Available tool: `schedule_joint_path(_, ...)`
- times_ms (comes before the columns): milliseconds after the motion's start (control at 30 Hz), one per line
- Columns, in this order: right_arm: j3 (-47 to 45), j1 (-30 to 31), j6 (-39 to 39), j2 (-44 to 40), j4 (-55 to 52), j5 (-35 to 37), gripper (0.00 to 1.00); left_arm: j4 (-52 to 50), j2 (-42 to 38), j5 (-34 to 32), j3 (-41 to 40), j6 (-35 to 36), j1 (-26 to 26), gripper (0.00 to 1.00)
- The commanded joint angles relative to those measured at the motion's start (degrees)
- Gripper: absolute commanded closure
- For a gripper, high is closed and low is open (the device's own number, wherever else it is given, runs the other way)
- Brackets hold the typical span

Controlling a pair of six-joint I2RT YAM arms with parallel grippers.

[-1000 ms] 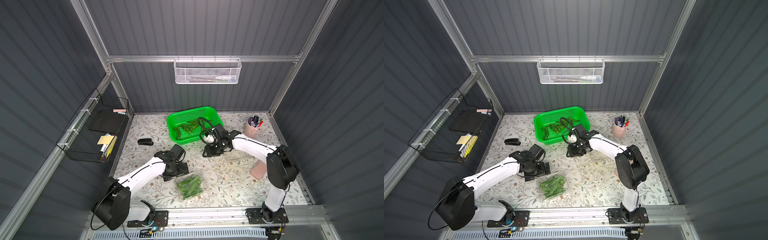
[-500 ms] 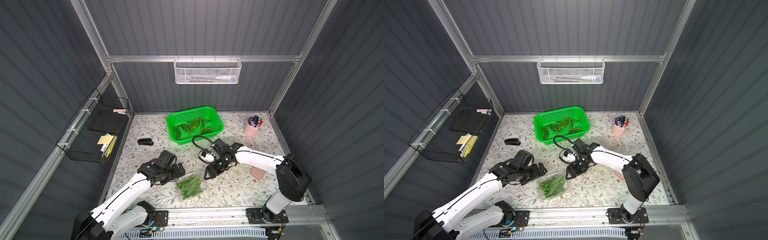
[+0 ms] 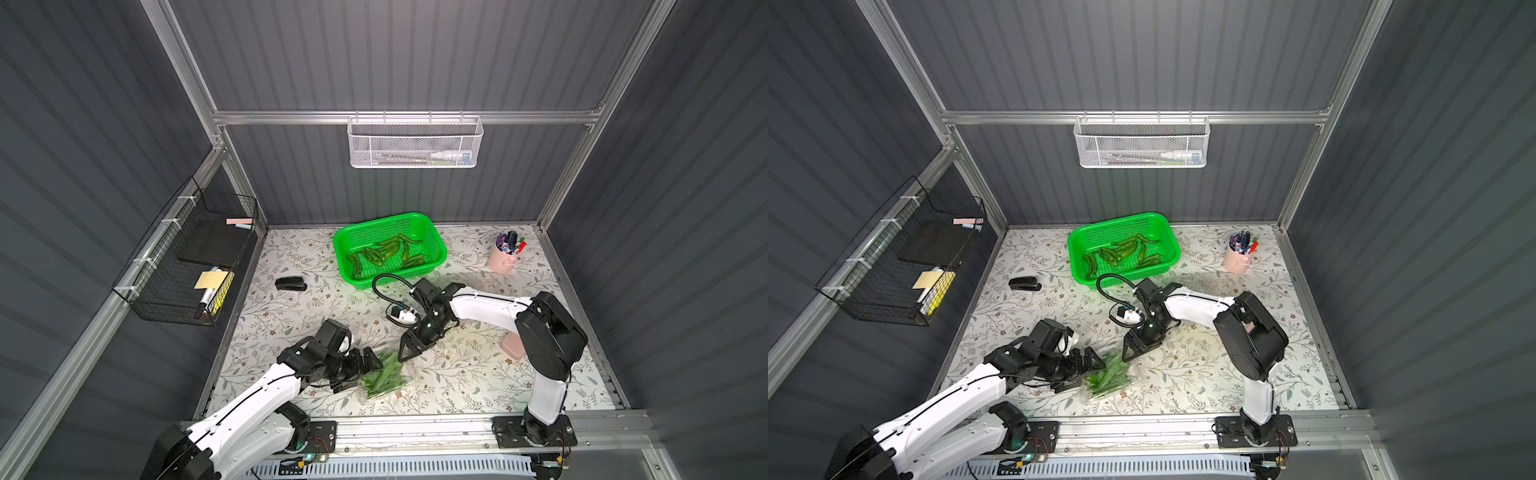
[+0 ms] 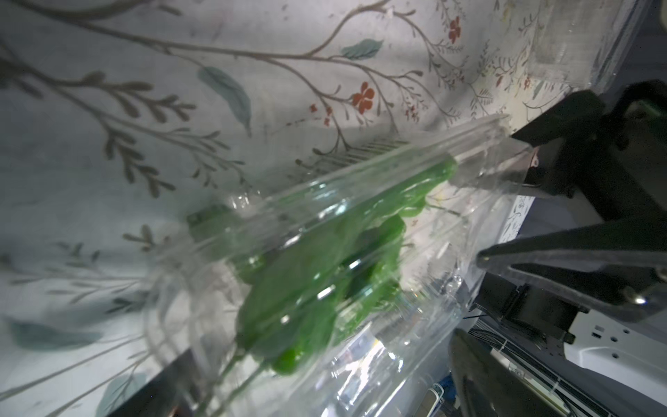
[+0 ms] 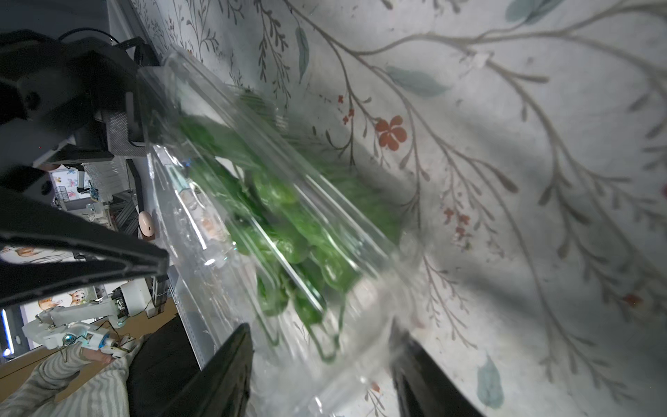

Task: Take small green peppers out of containers
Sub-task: Move the packing box to the center of the board.

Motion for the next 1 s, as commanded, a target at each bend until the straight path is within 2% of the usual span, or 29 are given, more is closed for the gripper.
schedule_joint_path(0, 1.9, 0.3, -1.7, -0.1, -0.1, -0.8, 0.39, 4.3, 6.4, 2.7, 6.9, 7.7, 0.1, 0.01)
schedule_joint_path(100, 4.8, 0.0, -2.1, 1.0, -2.0, 0.2, 0.39, 0.8, 15.3, 1.6, 14.8, 16.2, 0.1, 0.01)
schedule_joint_path(167, 7.0, -0.4, -2.1, 2.1, -3.3, 2.4, 0.39, 0.3, 20.6, 1.5, 18.5, 19.2, 0.1, 0.01)
schedule_joint_path(267, 11.2, -2.3, -1.9, 3.9, -5.0, 6.3, 0.38, 1.8, 27.7, 1.8, 22.2, 20.9, 0.1, 0.01)
schedule_joint_path(500, 20.7, -11.6, 3.2, 8.4, -7.0, 13.0, 0.37, 7.2, 42.7, 5.3, 31.7, 22.2, 0.3, 0.01)
schedule_joint_path(700, 18.2, -15.8, 10.2, 1.2, -2.5, 24.0, 0.36, 5.2, 43.5, 5.3, 36.4, 24.8, 0.5, 0.01)
schedule_joint_path(800, 14.2, -16.0, 12.1, -3.1, -0.7, 28.5, 0.35, 2.2, 42.6, 2.5, 36.5, 26.6, 0.5, 0.01)
schedule_joint_path(900, 9.1, -16.4, 14.7, -6.9, 1.7, 29.0, 0.34, 0.5, 41.0, -0.6, 36.5, 27.3, 1.5, 0.01)
schedule_joint_path(967, 6.3, -16.5, 15.5, -7.7, 3.8, 26.3, 0.34, 0.0, 40.2, -2.1, 37.2, 27.3, 2.5, 0.01)
